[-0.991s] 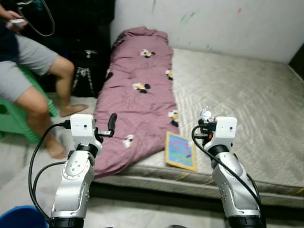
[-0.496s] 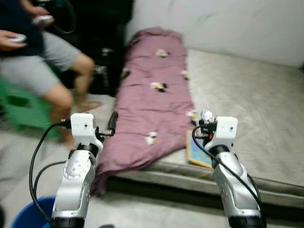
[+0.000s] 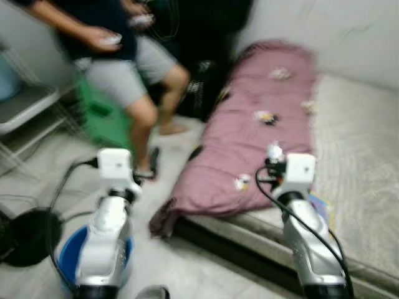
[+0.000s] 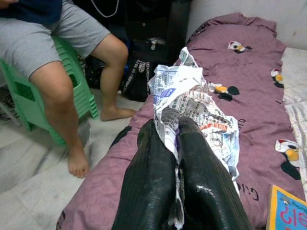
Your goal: Clean up the room
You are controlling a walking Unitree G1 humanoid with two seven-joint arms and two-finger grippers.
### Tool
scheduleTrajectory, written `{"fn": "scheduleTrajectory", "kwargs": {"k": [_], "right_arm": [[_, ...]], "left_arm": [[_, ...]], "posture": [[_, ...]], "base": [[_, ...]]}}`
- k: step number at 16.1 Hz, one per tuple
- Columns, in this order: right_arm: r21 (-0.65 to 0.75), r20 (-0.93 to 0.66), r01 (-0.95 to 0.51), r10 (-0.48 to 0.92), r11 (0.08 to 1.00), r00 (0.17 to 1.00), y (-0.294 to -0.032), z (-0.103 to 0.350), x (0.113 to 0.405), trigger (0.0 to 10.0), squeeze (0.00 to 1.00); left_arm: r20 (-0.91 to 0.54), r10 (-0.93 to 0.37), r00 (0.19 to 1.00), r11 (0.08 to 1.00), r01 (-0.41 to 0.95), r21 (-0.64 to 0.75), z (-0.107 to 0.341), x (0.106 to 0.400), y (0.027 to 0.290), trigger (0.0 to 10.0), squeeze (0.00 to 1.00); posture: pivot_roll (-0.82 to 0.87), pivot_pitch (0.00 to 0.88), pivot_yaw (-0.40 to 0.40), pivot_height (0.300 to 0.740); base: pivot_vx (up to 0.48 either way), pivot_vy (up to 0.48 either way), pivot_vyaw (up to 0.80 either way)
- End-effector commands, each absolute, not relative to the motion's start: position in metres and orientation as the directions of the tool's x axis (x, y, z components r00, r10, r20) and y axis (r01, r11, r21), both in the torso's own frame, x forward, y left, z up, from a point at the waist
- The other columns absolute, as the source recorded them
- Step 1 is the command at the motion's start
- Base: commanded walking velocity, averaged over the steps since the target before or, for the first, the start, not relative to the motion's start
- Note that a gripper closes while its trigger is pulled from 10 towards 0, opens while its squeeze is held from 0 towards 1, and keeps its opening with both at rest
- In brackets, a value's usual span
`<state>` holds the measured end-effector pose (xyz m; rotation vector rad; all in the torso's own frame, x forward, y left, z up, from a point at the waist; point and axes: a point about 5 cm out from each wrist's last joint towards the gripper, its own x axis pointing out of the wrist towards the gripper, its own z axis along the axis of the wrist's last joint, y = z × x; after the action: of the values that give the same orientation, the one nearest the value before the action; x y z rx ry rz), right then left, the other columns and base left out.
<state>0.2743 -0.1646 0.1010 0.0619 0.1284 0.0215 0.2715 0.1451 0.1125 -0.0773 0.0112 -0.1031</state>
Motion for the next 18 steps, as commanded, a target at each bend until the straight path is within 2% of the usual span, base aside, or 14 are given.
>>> {"fn": "scheduleTrajectory", "kwargs": {"k": [1, 18], "right_arm": [[0.066, -0.114, -0.021, 0.029, 0.998, 0.993, -0.1642, 0.1054, 0.2754, 10.0, 0.00], [0.067, -0.116, -0.021, 0.028, 0.998, 0.993, -0.1640, 0.1055, 0.2776, 10.0, 0.00]], "left_arm": [[0.007, -0.098, 0.995, 0.993, 0.099, -0.061, 0.1167, 0.2734, 0.1466, 10.0, 0.00], [0.005, -0.101, 0.995, 0.993, 0.101, -0.058, 0.1169, 0.2764, 0.1470, 10.0, 0.00]], "posture": [[-0.05, 0.000, -0.076, 0.740], [-0.06, 0.000, -0.076, 0.740]], "base": [[0.000, 0.000, 0.80], [0.000, 0.000, 0.80]]}}
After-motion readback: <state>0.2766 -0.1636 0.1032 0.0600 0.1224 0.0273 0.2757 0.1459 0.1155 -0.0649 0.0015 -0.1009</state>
